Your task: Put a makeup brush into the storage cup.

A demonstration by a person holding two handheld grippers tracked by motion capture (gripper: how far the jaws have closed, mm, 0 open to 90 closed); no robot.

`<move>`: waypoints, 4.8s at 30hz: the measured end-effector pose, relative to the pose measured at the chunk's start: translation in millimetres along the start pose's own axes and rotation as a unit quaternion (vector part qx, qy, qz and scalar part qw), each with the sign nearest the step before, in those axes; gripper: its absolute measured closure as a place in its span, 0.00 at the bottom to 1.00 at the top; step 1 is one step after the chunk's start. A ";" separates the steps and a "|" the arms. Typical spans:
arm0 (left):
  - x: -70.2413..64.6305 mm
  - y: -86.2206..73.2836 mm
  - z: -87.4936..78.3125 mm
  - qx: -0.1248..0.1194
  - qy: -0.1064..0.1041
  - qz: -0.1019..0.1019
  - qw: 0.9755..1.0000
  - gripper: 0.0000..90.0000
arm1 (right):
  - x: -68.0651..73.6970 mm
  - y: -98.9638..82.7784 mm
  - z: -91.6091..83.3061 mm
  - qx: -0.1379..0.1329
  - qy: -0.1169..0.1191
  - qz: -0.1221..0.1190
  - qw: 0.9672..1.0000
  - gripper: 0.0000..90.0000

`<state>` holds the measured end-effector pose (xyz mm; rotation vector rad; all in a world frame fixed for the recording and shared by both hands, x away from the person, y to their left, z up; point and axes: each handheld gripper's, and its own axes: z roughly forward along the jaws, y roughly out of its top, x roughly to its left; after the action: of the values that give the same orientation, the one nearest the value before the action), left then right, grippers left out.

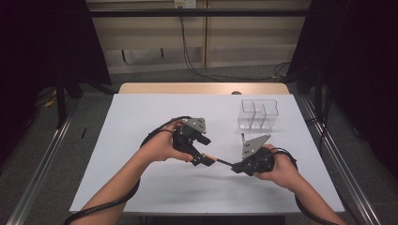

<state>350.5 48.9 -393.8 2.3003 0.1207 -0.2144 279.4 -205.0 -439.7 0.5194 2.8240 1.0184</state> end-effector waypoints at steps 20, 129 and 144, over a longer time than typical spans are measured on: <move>3.4 -17.3 -6.1 -0.128 0.022 -0.022 0.991 0.11 | -0.7 -7.8 -2.2 -0.095 -0.003 0.058 0.994 0.95; -0.3 -29.5 23.4 -0.272 0.019 -0.067 0.960 0.92 | 7.6 22.6 29.8 -0.248 -0.052 0.145 0.956 0.94; -0.8 -30.2 16.9 -0.273 0.031 -0.068 0.959 0.93 | 6.9 16.1 24.2 -0.255 -0.056 0.150 0.954 0.64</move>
<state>343.0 56.7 -426.7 1.7489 0.3281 -0.1535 282.4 -176.5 -448.0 0.9155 2.2879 1.6422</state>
